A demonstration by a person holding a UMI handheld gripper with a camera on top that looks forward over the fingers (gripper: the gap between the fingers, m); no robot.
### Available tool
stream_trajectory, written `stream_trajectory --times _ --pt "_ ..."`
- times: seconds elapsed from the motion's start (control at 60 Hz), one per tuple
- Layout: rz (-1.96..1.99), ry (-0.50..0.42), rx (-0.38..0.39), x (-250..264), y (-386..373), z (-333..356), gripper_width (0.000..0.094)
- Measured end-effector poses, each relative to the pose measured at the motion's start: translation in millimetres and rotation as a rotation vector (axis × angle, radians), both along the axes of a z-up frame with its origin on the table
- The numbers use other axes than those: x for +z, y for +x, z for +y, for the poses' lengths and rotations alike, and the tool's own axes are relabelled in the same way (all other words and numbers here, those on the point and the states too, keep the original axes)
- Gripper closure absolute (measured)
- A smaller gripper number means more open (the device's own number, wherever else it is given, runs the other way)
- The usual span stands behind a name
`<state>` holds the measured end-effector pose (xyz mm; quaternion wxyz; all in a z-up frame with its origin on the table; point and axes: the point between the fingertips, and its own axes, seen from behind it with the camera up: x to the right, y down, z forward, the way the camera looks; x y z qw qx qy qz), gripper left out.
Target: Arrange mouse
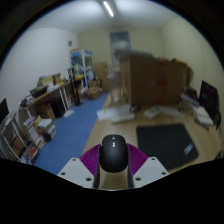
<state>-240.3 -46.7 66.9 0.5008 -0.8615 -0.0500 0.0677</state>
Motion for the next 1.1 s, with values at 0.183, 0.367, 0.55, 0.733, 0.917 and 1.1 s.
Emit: stream_trajectory --times 0.183,0.367,0.55,0.733,0.917,1.1 --pt "-0.067 0.179 -0.028 88 99 55 0.0560" --pt "-0.069 0.065 -0.079 15 171 89 0.0559" --pt "-0.084 -0.059 -0.074 -64 188 83 0.0558" --pt "-0.127 -0.073 -0.055 -72 190 83 0.0484" --pt "-0.061 -0.160 -0.114 -60 188 64 0.0103" --pt "-0.044 -0.139 -0.198 -9 180 10 0.0098"
